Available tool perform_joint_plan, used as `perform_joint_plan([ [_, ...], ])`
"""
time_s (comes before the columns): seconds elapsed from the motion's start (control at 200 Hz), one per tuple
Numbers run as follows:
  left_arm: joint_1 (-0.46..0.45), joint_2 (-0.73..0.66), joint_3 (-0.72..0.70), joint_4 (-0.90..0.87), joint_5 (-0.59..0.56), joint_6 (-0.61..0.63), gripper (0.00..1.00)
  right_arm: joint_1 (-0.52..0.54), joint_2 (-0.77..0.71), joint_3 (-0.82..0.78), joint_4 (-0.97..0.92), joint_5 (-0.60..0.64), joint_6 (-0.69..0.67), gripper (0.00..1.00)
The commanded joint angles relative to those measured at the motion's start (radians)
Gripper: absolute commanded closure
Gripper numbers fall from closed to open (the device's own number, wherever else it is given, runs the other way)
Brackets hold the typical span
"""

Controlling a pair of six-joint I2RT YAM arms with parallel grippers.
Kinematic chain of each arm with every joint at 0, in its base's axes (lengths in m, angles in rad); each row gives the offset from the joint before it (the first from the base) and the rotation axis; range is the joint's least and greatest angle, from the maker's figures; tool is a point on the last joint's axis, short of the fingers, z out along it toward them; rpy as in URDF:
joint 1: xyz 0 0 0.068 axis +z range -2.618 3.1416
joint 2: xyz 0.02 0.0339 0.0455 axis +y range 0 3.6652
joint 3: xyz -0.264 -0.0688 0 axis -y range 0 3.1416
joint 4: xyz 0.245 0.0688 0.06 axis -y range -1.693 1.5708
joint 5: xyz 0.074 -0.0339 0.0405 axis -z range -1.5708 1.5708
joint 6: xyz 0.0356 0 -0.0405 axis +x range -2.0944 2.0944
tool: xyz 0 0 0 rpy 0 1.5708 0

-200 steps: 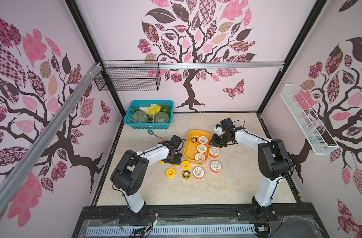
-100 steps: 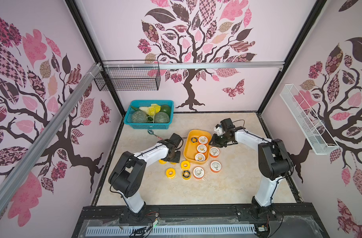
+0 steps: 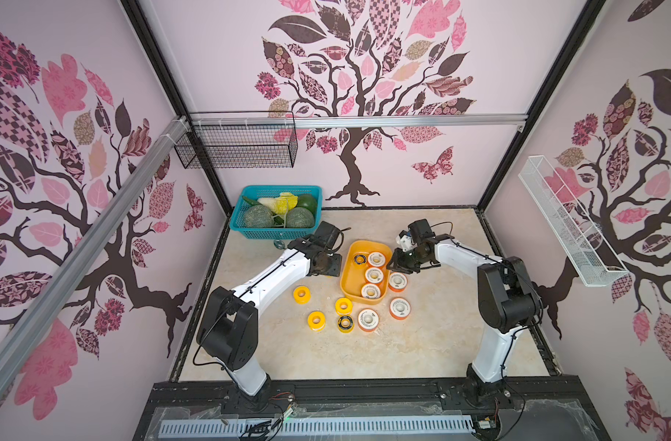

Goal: Put the sealing tape into the storage box
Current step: Pick up the sealing tape at the center of the board, then place the sealing tape in the storage box.

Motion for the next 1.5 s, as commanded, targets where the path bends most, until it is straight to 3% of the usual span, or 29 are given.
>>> perform_joint_plan([
  [0.0, -0.003, 0.05, 0.068, -0.034, 0.048, 0.028, 0.47, 0.0, 0.019, 0.037, -0.015, -0.009, -0.01, 0.71],
  [0.66, -0.067, 0.341, 0.324, -0.095, 0.084, 0.07, 0.47, 0.0, 0.03, 0.048, -0.012, -0.018, -0.001, 0.84],
  [1.496, -0.115, 0.447, 0.386, -0.128, 0.025, 0.125, 0.47, 0.0, 0.027, 0.056, -0.019, -0.016, -0.001, 0.84],
])
